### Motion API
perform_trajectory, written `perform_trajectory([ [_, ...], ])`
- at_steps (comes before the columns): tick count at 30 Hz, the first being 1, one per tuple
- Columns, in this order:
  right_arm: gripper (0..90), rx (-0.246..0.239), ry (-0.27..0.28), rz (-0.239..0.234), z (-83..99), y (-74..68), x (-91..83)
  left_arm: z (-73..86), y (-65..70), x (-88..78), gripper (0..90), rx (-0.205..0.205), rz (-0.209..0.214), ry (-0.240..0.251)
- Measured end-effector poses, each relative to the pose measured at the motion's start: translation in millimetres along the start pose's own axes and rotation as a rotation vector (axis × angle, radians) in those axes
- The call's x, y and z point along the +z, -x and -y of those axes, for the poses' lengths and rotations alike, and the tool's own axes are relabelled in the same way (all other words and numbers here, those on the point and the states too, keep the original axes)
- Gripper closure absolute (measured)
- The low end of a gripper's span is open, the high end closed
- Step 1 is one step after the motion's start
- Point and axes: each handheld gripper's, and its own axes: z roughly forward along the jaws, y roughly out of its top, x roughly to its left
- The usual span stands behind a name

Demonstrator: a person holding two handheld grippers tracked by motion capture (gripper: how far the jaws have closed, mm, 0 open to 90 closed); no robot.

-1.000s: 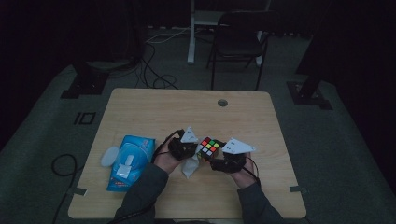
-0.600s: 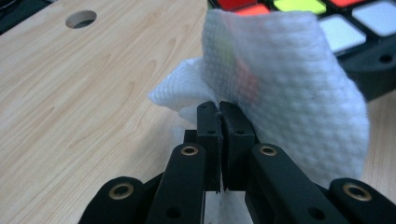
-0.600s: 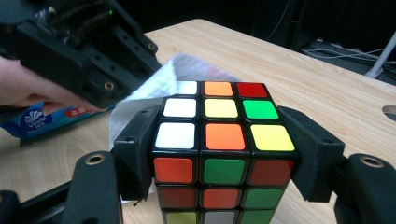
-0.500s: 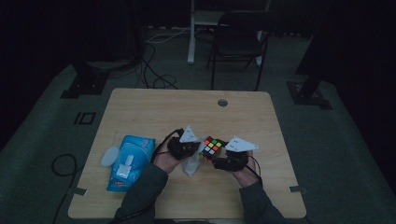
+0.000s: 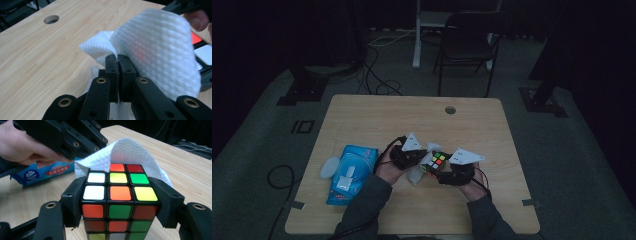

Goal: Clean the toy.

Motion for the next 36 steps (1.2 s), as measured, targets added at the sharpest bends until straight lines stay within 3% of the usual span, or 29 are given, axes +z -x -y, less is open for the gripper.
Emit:
perform_trajectory([
  [9, 34.2, 0.047, 0.036, 0.046, -0.7, 8.8, -6.8, 0.8, 7.4, -7.0, 88.3, 0.031, 0.000, -0.007],
  [13, 34.2, 0.055, 0.042, 0.056, -0.1, 11.2, -7.8, 3.1, 11.2, -11.5, 88.3, 0.027, -0.021, 0.011],
  [16, 34.2, 0.071, 0.036, 0.071, 0.8, 13.1, -7.1, 4.8, 14.7, -17.3, 88.3, 0.024, -0.012, 0.039],
  [23, 34.2, 0.083, 0.036, 0.083, 0.6, 12.6, -5.5, 3.4, 27.4, -17.7, 88.3, 0.055, -0.003, 0.043],
  [31, 34.2, 0.111, 0.048, 0.082, 0.3, 14.7, -7.7, 5.6, 35.9, -7.0, 88.2, 0.094, -0.004, -0.005],
  [36, 34.2, 0.115, 0.049, 0.082, 0.7, 14.9, -7.8, 5.5, 33.8, -7.7, 88.2, 0.095, -0.009, -0.008],
])
